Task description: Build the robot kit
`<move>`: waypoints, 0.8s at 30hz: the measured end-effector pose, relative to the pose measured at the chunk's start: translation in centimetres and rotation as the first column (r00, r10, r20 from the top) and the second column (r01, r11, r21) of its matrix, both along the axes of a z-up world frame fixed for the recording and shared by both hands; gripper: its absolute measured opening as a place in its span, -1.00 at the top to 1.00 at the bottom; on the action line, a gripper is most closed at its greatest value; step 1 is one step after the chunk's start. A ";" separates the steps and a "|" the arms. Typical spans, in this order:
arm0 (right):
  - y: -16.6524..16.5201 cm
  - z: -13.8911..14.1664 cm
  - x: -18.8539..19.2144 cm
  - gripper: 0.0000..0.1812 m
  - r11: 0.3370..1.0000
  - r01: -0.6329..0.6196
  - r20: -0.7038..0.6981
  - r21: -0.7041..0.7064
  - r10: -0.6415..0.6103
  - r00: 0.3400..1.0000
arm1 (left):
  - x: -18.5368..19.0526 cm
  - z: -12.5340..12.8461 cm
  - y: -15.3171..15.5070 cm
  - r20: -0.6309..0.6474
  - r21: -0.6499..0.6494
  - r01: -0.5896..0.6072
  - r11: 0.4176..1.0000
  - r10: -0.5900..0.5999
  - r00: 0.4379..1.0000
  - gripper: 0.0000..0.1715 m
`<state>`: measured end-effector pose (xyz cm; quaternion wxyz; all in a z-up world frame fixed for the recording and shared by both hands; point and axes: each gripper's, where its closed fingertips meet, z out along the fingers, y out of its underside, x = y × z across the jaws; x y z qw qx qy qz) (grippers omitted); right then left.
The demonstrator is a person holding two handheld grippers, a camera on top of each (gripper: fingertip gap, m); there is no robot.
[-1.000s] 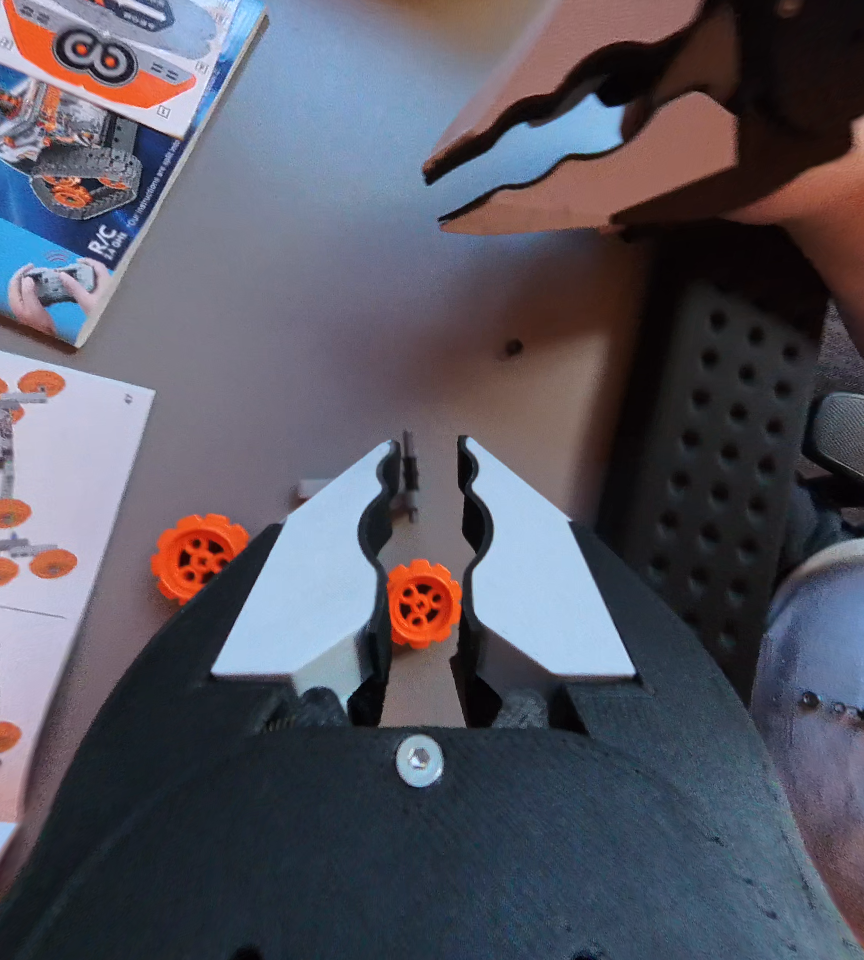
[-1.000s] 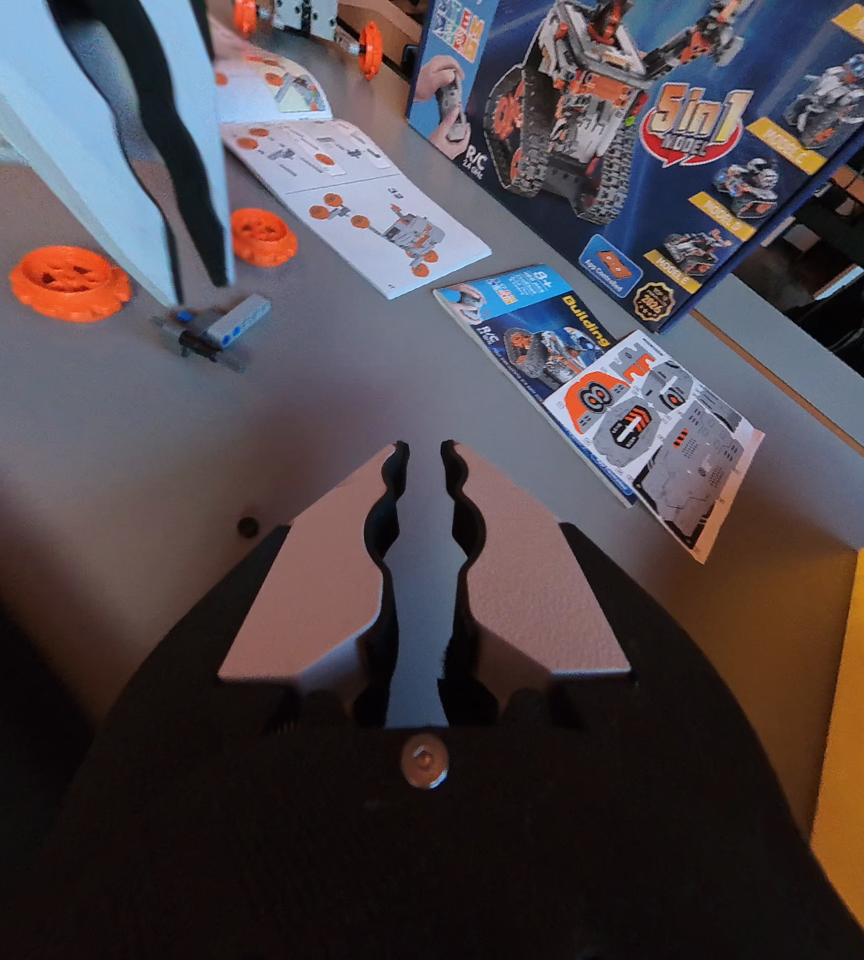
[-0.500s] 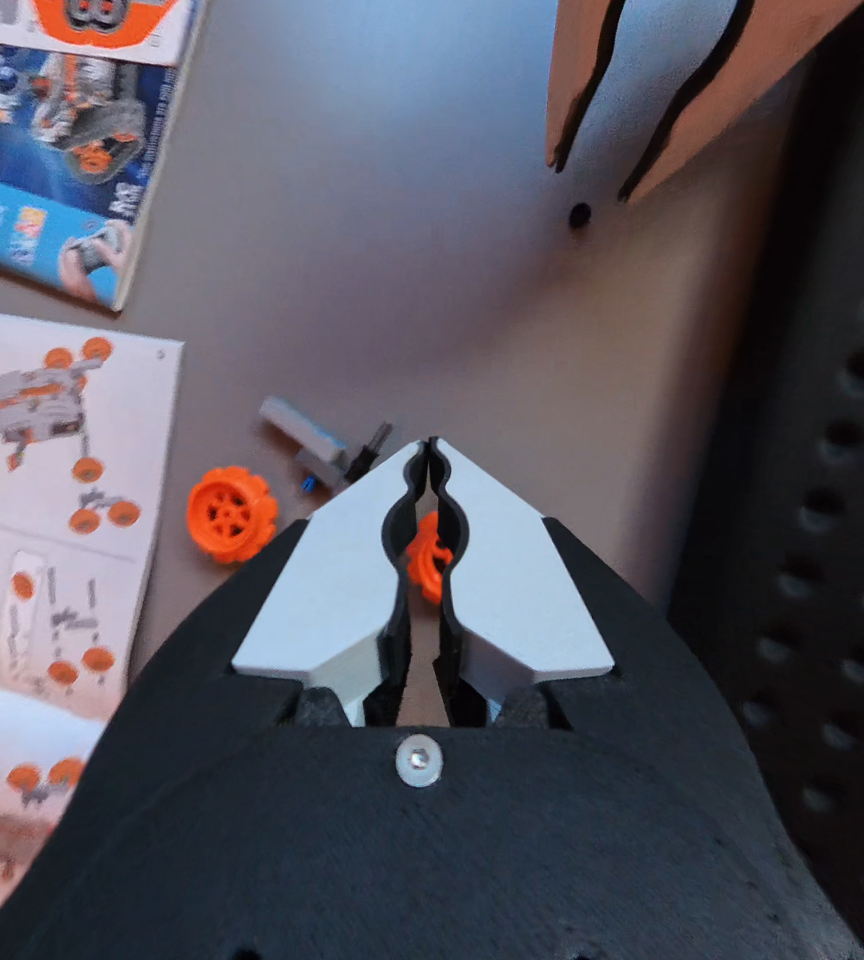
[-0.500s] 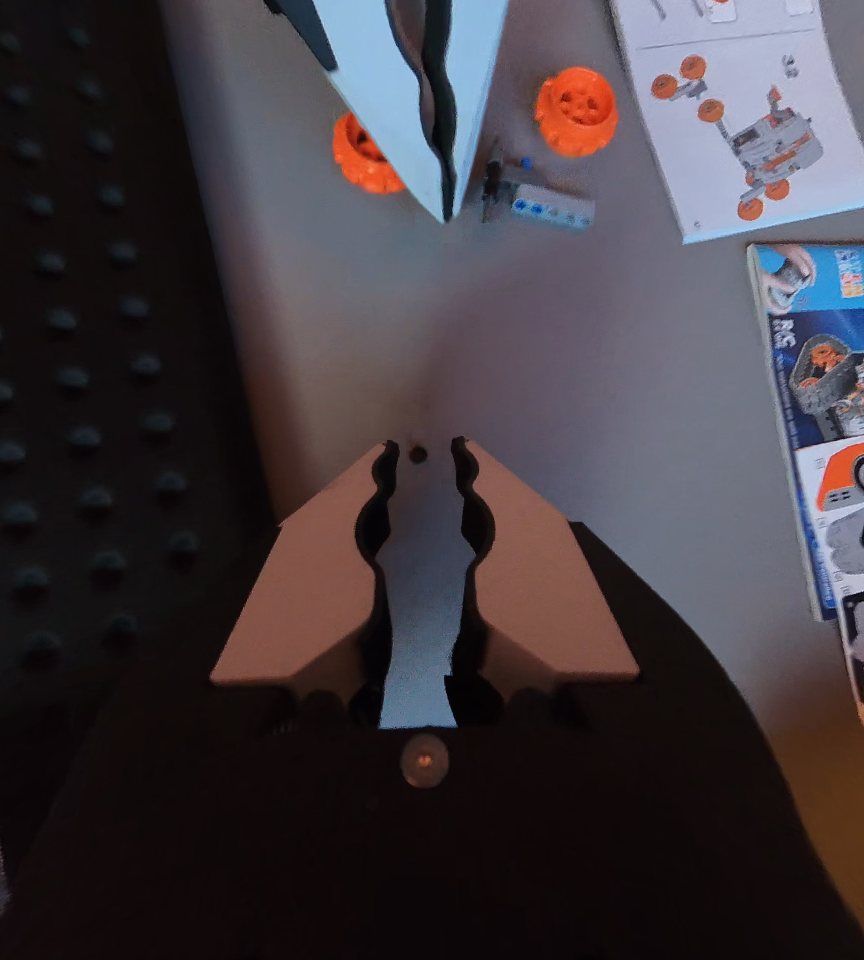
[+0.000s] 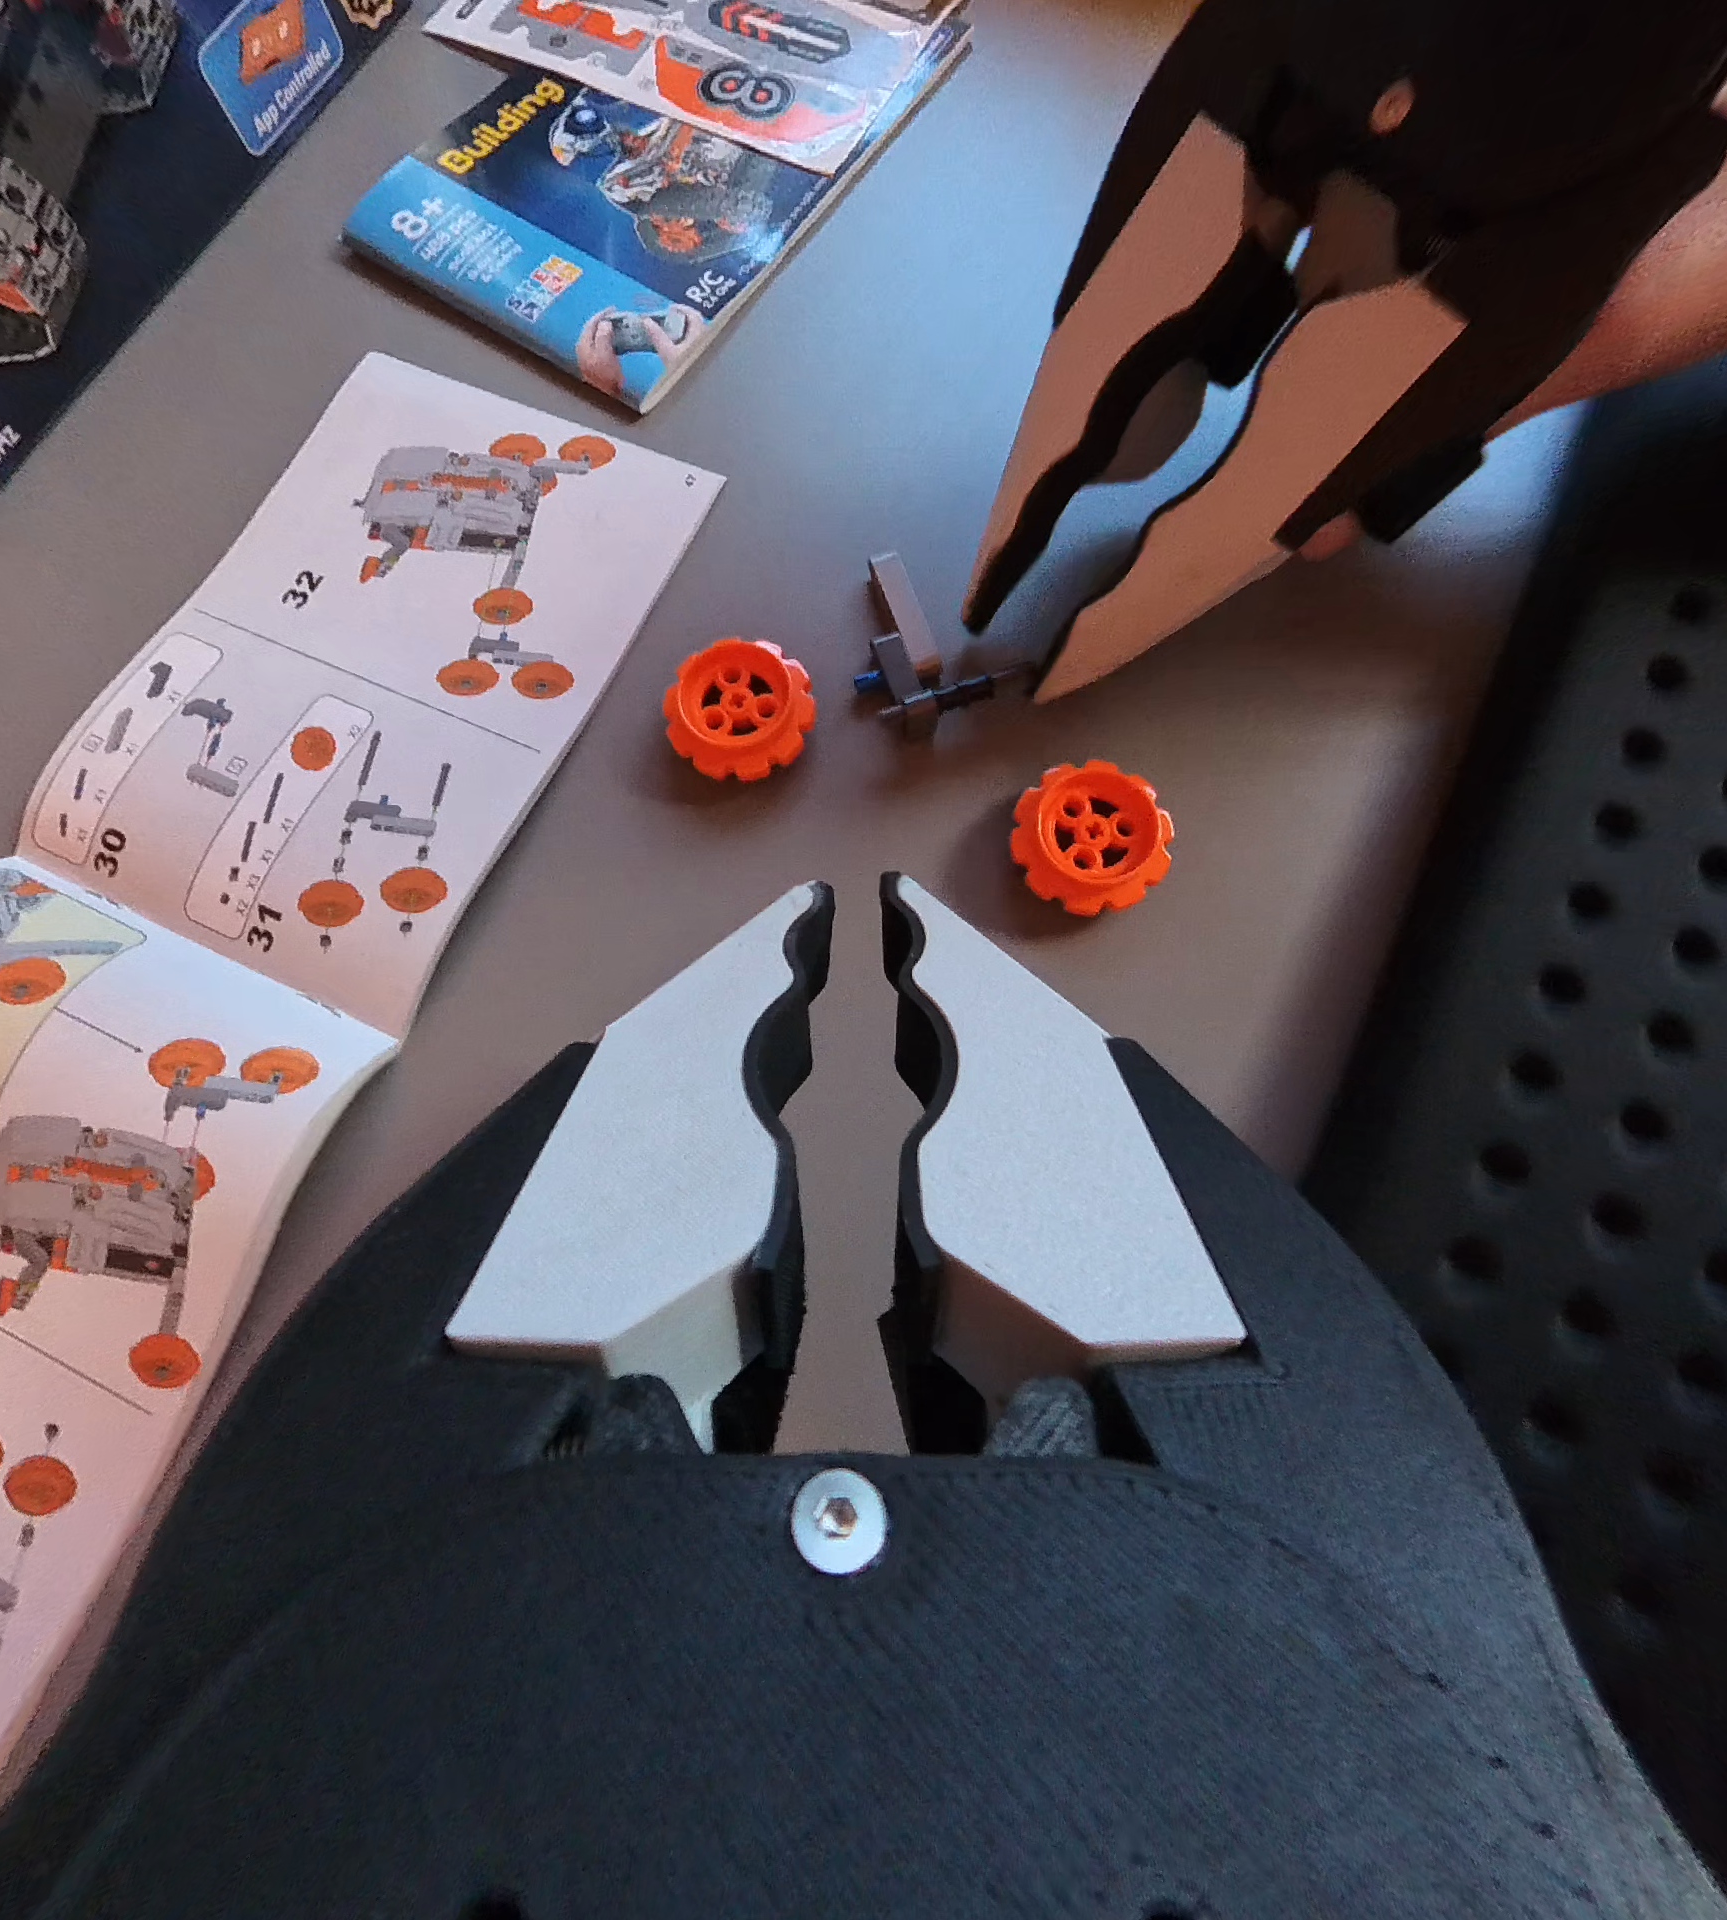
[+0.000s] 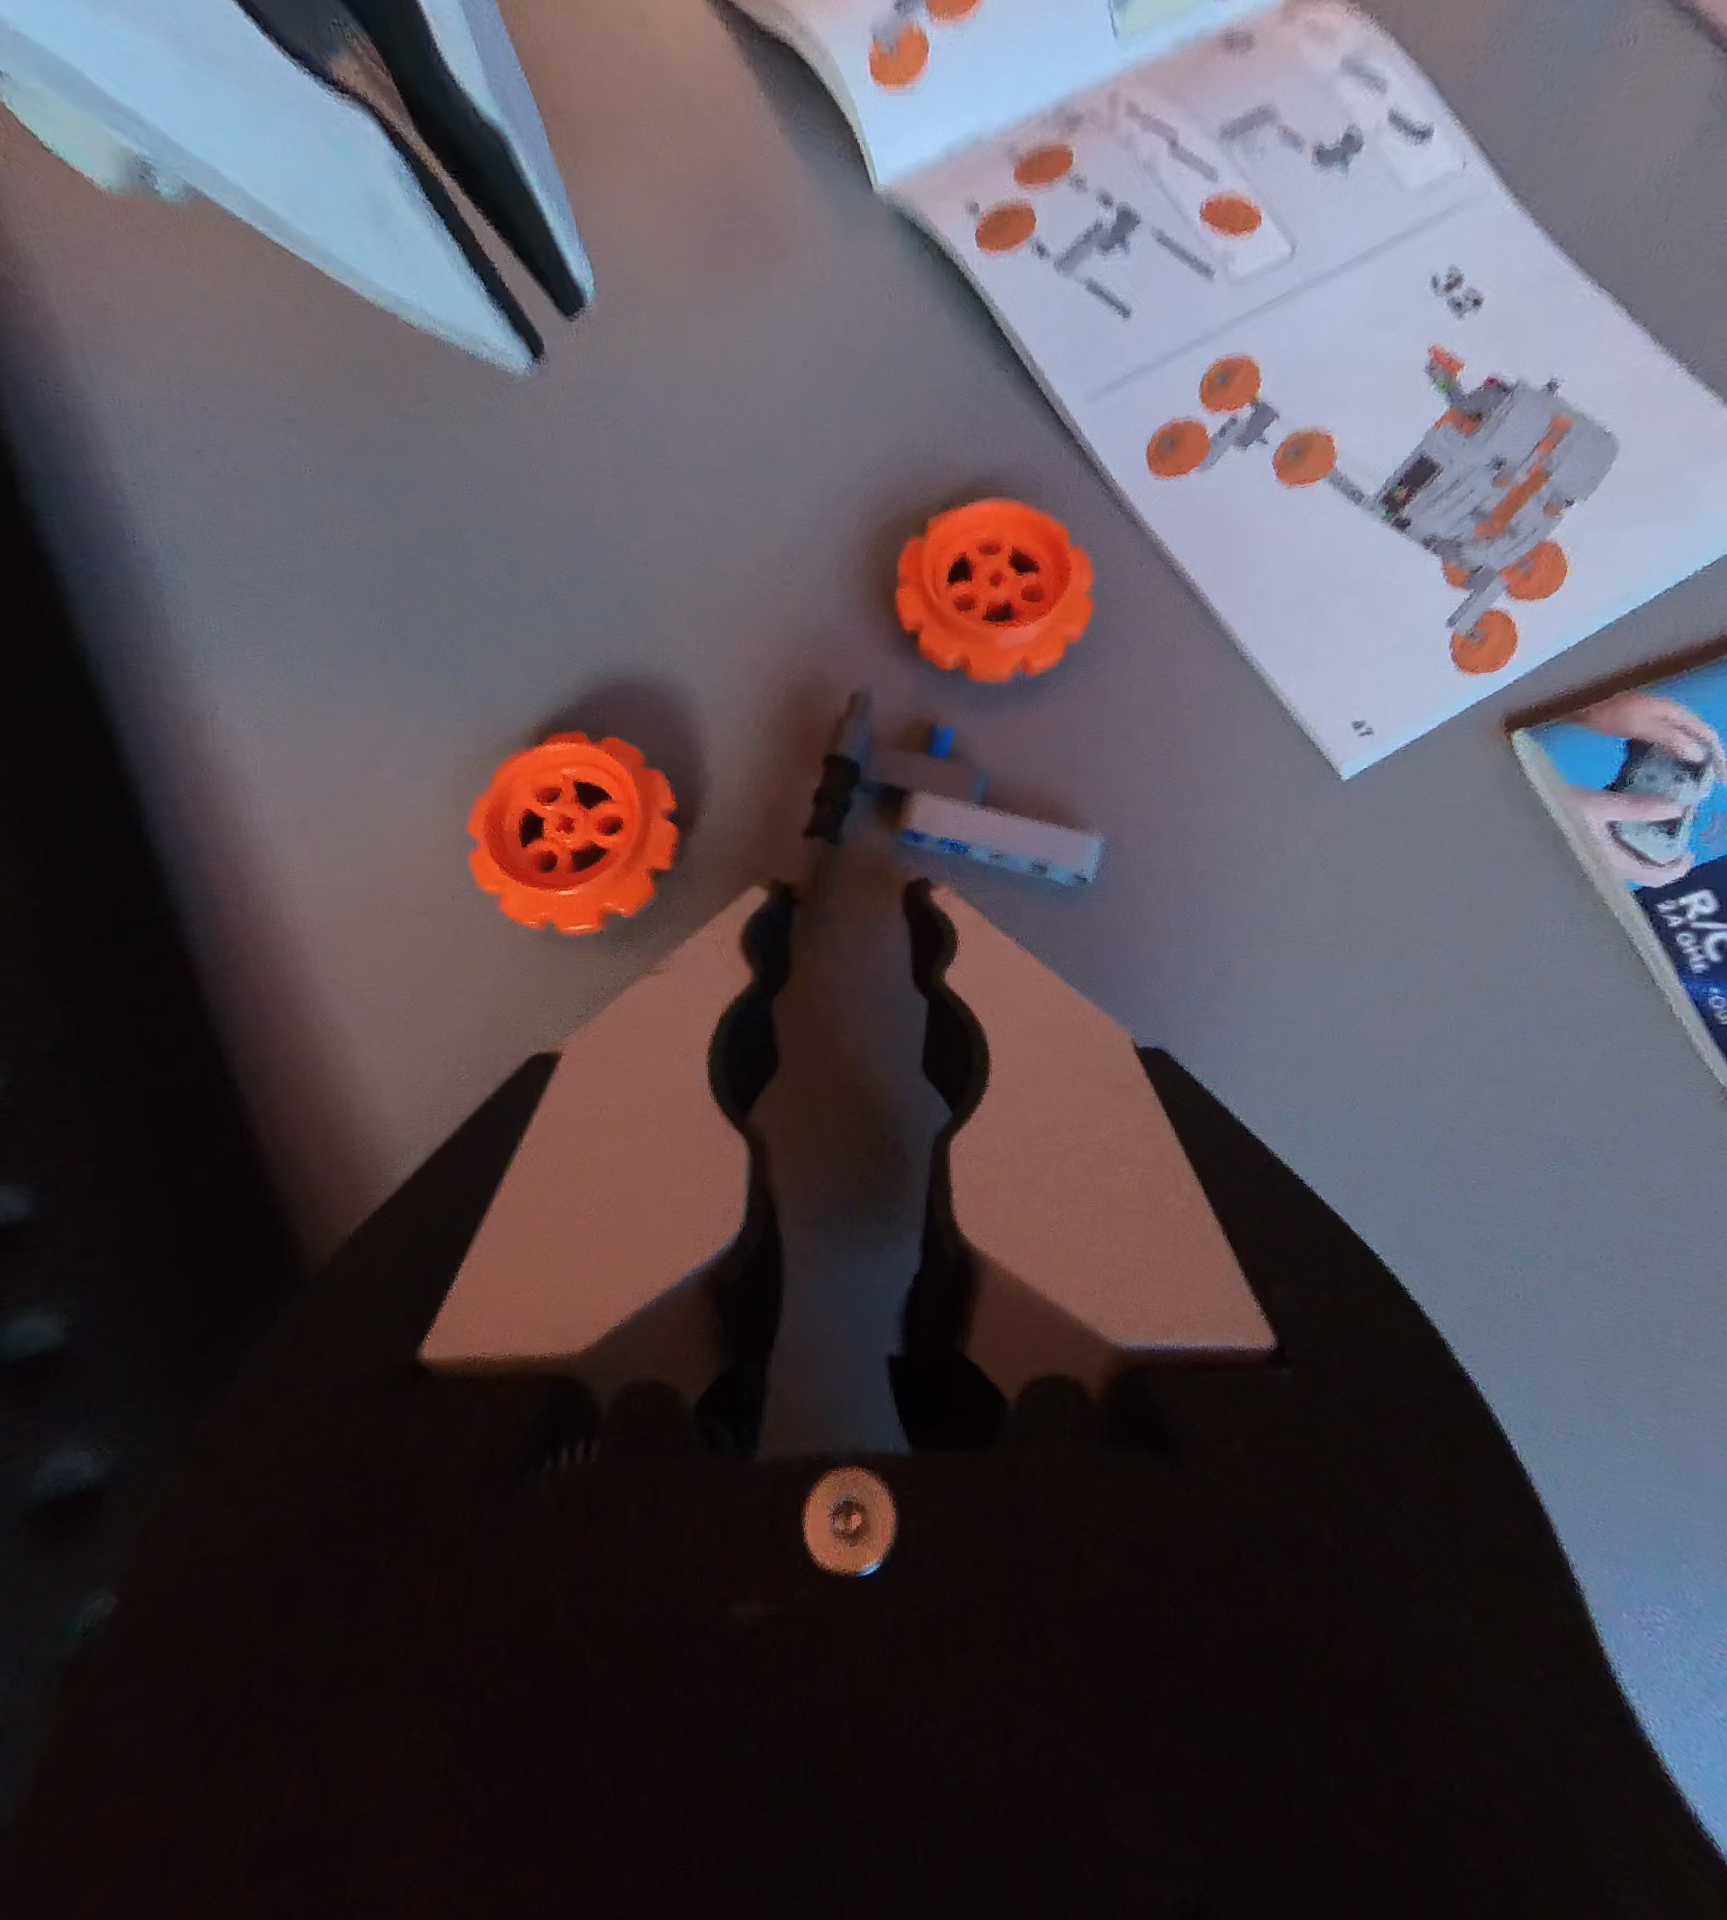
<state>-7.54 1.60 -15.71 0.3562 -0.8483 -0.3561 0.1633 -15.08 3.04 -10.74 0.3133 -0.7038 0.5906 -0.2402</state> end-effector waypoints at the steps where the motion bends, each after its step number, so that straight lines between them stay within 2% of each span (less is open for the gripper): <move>1: -0.2 -0.4 -0.1 0.96 1.000 -0.022 0.007 -0.018 0.022 1.000 | 0.3 0.1 0.1 0.005 0.000 0.017 1.000 -0.017 1.000 0.93; 5: -0.4 0.7 0.4 0.97 0.998 -0.067 0.004 0.009 0.067 0.998 | 3.3 0.8 -0.8 0.044 -0.025 0.185 0.982 -0.184 0.982 0.84; 7: -0.7 1.7 0.9 0.97 0.996 -0.083 -0.037 0.019 0.083 0.996 | 4.5 0.6 -1.4 0.028 0.008 0.287 0.958 -0.287 0.957 0.76; 9: -1.0 2.3 1.3 0.97 0.994 -0.110 -0.072 0.017 0.111 0.991 | 5.9 0.2 -2.4 0.025 0.015 0.386 0.922 -0.386 0.922 0.76; 13: -1.0 3.4 2.8 0.98 0.988 -0.148 -0.019 0.048 0.149 0.989 | 8.2 -1.3 -2.8 -0.043 0.026 0.485 0.874 -0.483 0.874 0.77; 15: -1.3 4.0 3.0 0.98 0.981 -0.187 -0.022 0.047 0.188 0.982 | 9.4 -1.4 -2.9 -0.047 0.032 0.503 0.864 -0.502 0.864 0.84; 16: -1.2 4.4 3.2 0.98 0.979 -0.194 -0.016 0.068 0.196 0.981 | 9.9 -1.3 -3.0 -0.047 0.042 0.517 0.855 -0.515 0.856 0.93; 20: -0.2 5.8 4.5 0.97 0.970 -0.198 -0.033 0.143 0.204 0.978 | 11.5 -0.5 -2.1 -0.048 0.134 0.515 0.847 -0.513 0.857 0.96; 22: 0.4 7.4 5.2 0.62 0.956 -0.180 -0.122 0.233 0.212 0.970 | 12.4 0.8 -0.9 -0.003 0.180 0.481 0.858 -0.489 0.872 0.96; 24: 1.5 9.2 6.8 0.60 0.950 -0.100 -0.250 0.295 0.178 0.952 | 13.3 2.7 0.2 0.071 0.217 0.439 0.872 -0.463 0.884 0.96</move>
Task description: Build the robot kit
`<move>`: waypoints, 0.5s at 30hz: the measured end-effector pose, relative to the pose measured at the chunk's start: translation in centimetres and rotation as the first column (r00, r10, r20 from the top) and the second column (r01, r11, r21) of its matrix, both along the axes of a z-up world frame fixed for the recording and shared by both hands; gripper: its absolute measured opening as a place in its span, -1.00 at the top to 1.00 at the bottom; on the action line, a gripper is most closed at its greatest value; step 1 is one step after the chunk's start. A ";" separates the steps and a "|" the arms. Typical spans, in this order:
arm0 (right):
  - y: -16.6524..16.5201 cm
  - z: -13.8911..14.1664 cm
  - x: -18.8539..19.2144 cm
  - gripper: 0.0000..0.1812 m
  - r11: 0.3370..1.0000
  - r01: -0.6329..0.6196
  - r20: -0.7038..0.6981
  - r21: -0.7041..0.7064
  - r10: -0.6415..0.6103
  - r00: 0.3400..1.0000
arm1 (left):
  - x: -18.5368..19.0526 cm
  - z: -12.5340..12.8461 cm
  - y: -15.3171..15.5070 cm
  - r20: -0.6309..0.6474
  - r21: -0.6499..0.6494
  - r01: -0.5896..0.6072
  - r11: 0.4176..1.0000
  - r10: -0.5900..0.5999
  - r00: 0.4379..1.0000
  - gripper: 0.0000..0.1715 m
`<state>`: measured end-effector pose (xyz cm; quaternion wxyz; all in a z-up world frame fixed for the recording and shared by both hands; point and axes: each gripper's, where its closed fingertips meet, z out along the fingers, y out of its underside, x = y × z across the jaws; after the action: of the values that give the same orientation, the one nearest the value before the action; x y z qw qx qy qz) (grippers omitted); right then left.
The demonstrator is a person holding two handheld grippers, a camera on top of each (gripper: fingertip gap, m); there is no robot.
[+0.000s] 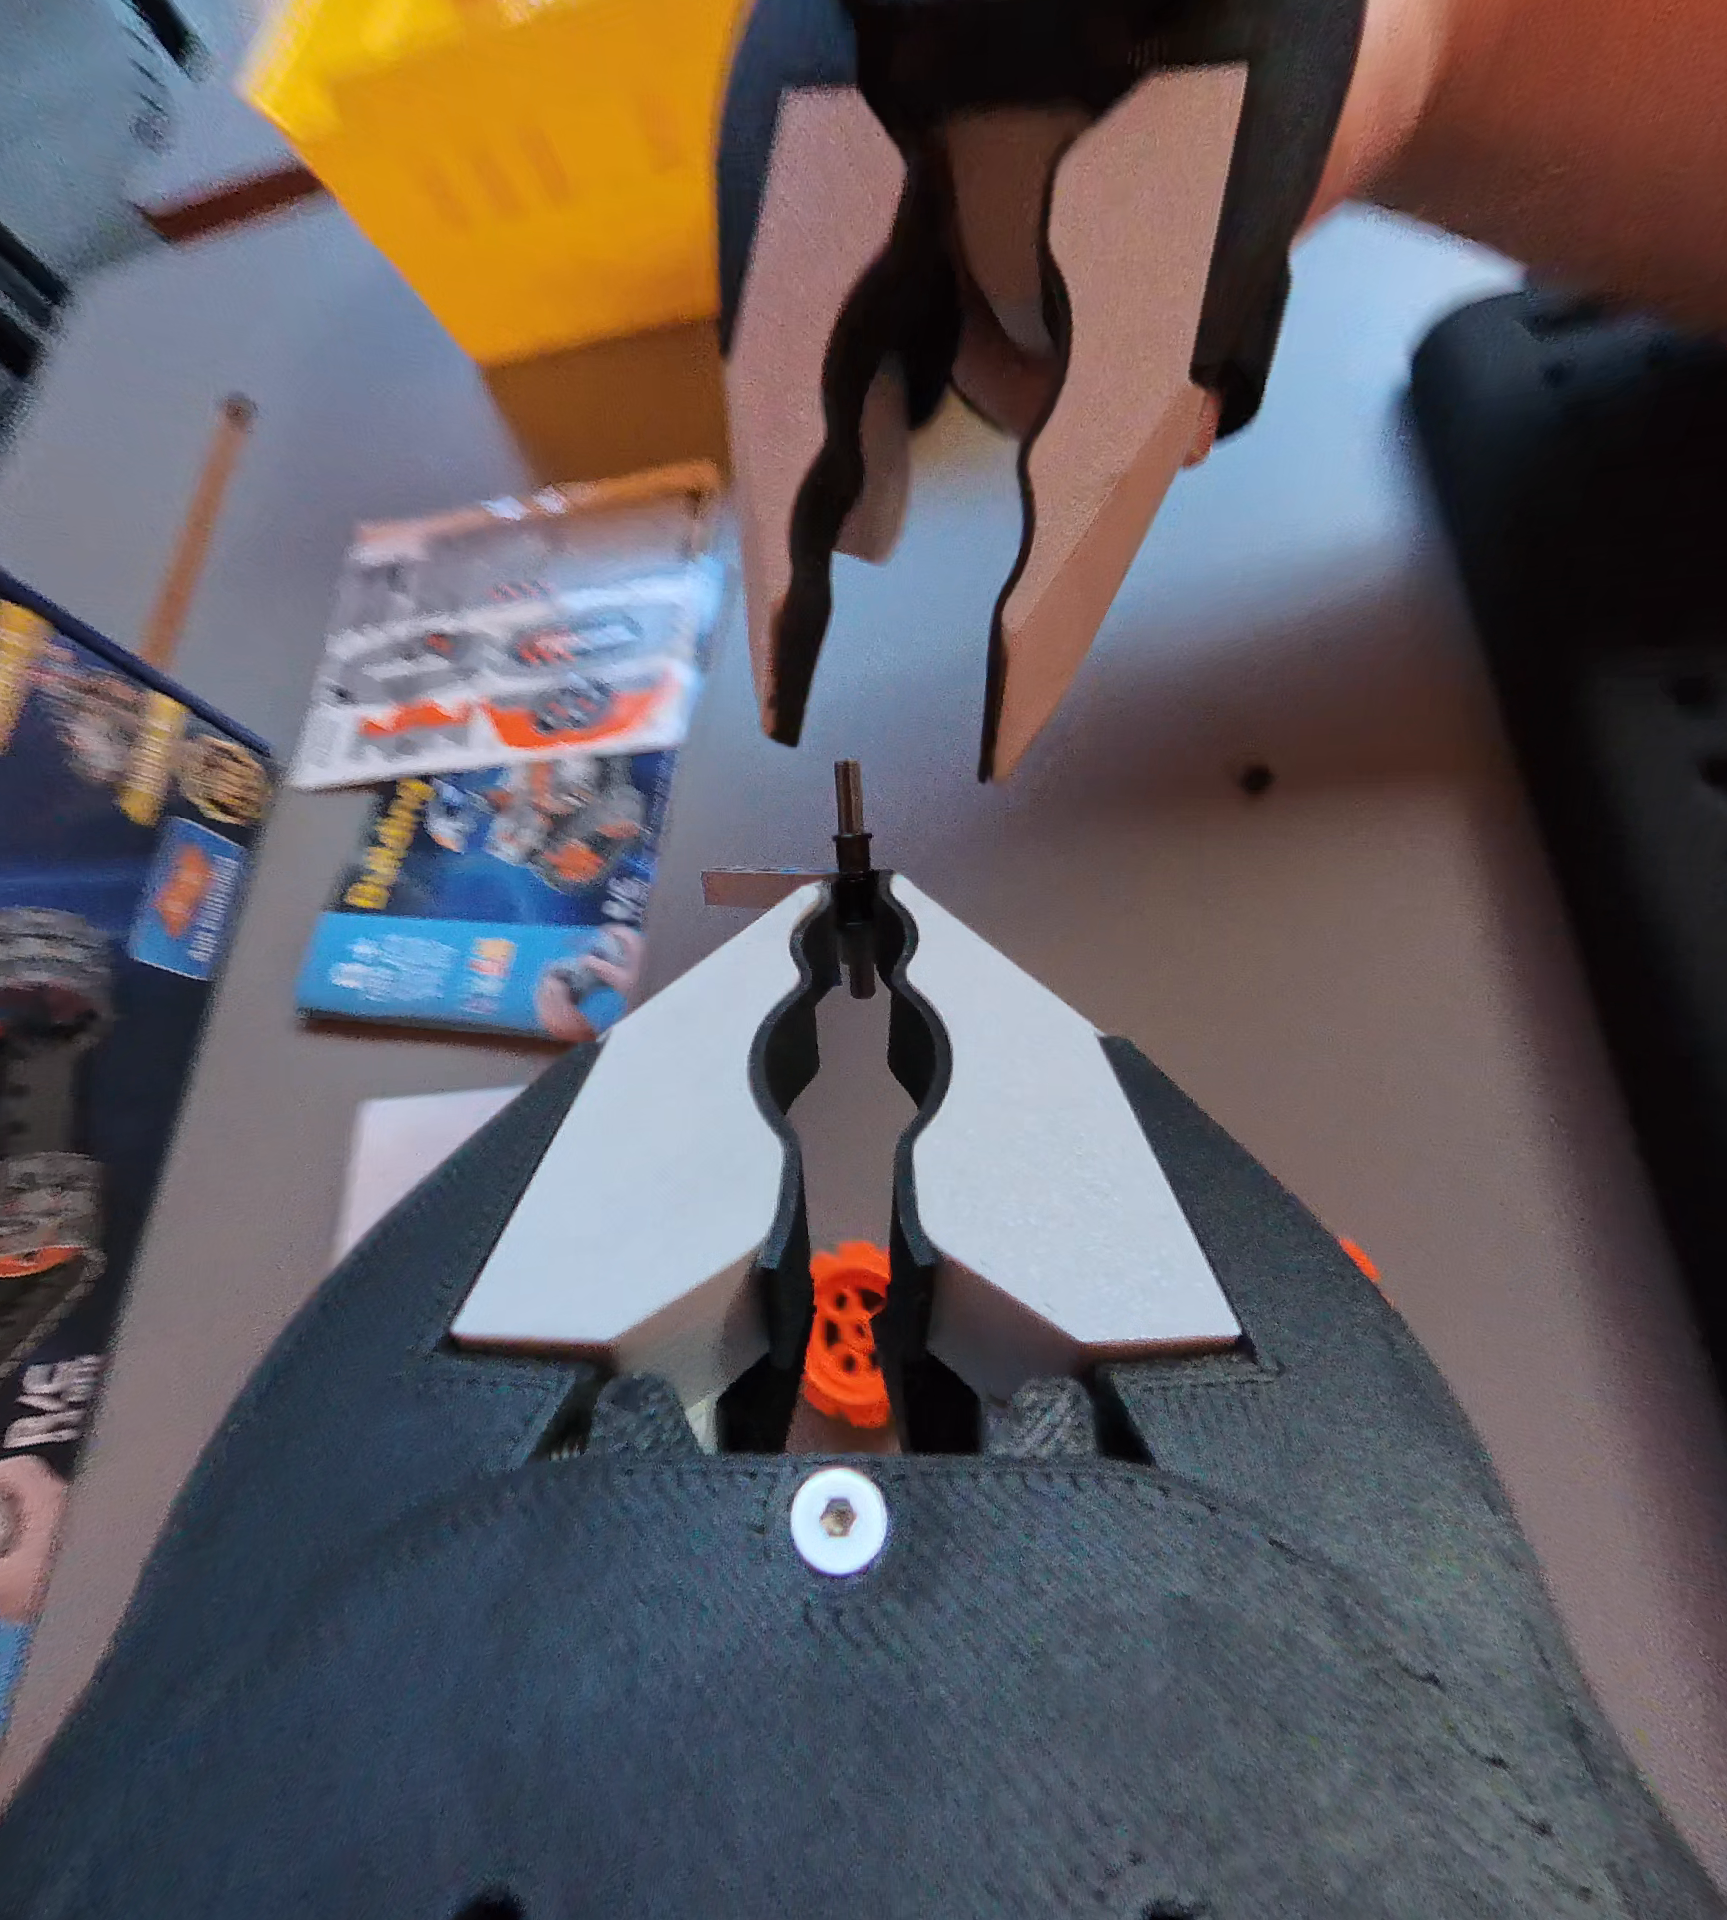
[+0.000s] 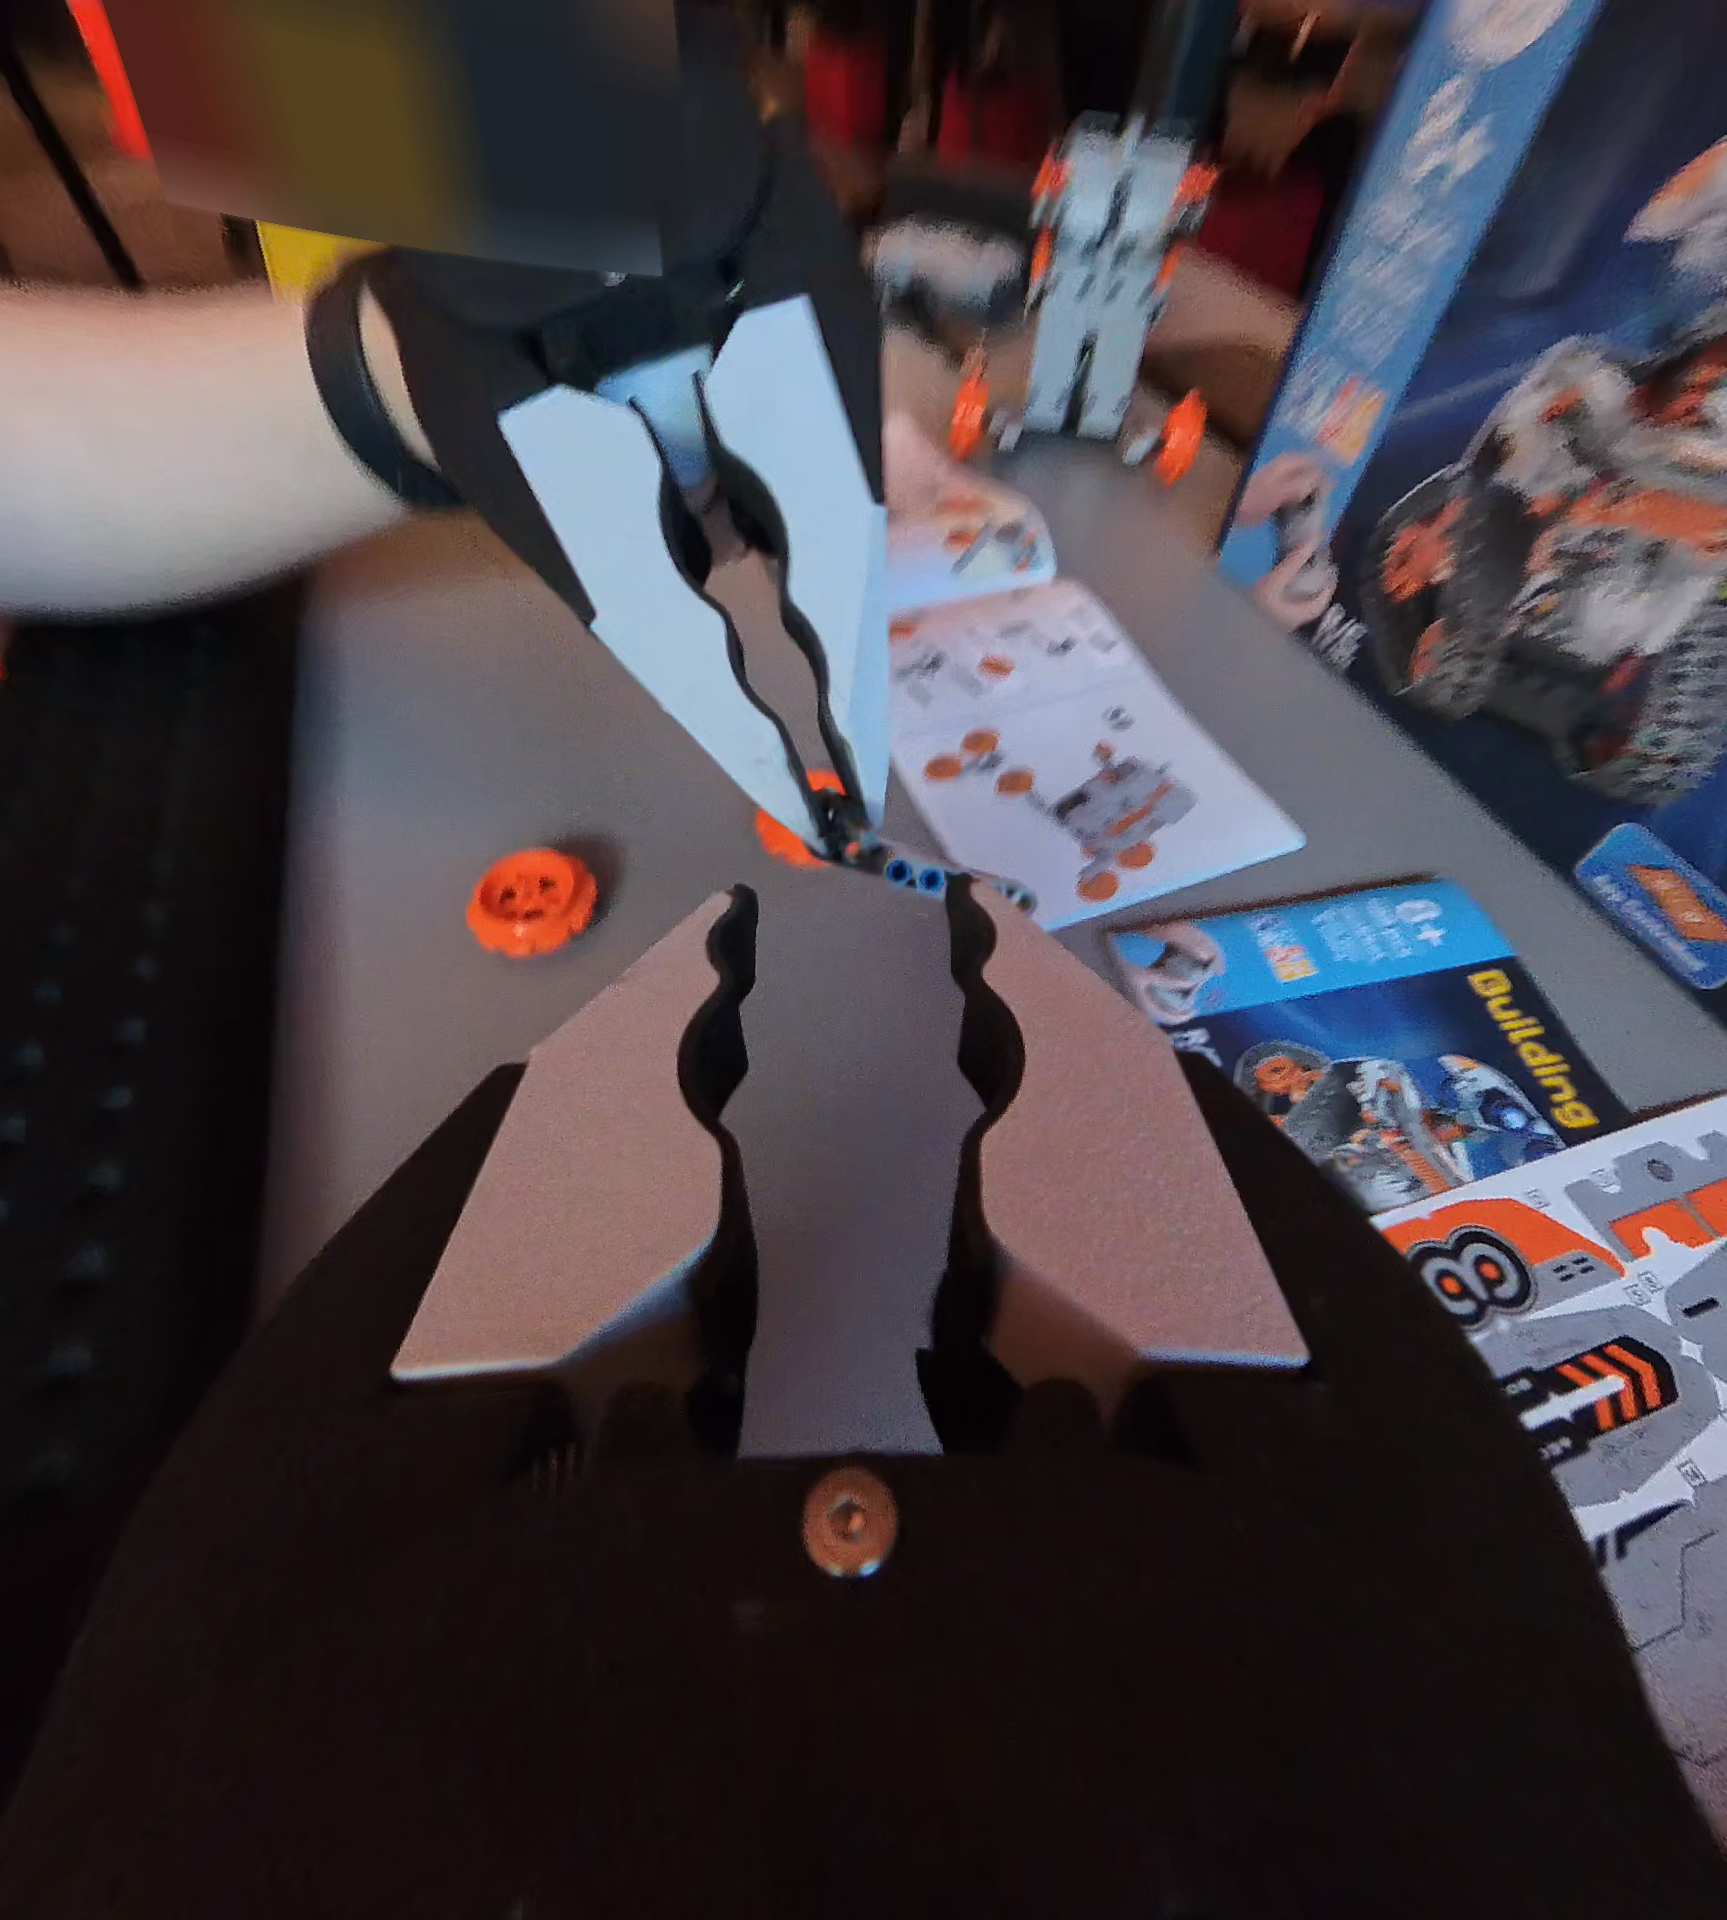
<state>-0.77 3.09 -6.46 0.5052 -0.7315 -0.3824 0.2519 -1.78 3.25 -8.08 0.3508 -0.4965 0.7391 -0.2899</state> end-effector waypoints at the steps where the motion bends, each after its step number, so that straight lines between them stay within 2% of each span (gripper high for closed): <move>1: 0.4 1.0 0.8 0.60 1.000 0.012 -0.082 0.017 -0.011 0.997 | 0.5 1.3 0.7 0.061 0.018 -0.025 1.000 0.024 0.998 0.96; 3: 1.8 3.1 2.4 0.61 0.998 0.058 -0.263 0.018 -0.051 0.964 | 1.0 4.0 1.3 0.196 0.078 -0.064 0.995 0.048 0.979 0.96; 4: 2.6 3.8 3.2 0.66 0.997 0.066 -0.373 -0.048 -0.079 0.924 | 1.0 5.2 1.3 0.262 0.122 -0.083 0.989 0.049 0.964 0.96; 6: 4.7 5.0 4.6 0.66 0.972 0.015 -0.610 -0.234 -0.159 0.776 | 0.8 6.7 0.7 0.351 0.277 -0.108 0.955 0.004 0.936 0.96; 8: 5.1 6.1 4.3 0.66 0.952 -0.130 -0.766 -0.278 -0.138 0.628 | 0.6 6.9 0.8 0.369 0.453 -0.166 0.876 -0.014 0.929 0.96; 9: 4.8 6.0 3.5 0.63 0.940 -0.186 -0.785 -0.286 -0.119 0.607 | 0.6 6.7 0.6 0.366 0.501 -0.167 0.849 -0.033 0.930 0.96; 12: 5.0 3.9 1.5 0.51 0.907 -0.170 -0.731 -0.386 -0.188 0.656 | 0.8 5.8 0.4 0.367 0.526 -0.172 0.833 -0.039 0.930 0.96; 15: 4.1 2.9 0.4 0.56 0.883 -0.223 -0.738 -0.413 -0.181 0.650 | 0.9 5.0 0.2 0.348 0.540 -0.143 0.830 -0.066 0.935 0.96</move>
<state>-0.37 7.17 -3.57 0.4228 -0.6524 -0.0714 0.6249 -0.84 3.45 -3.08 0.6123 -0.3277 0.7060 -0.1391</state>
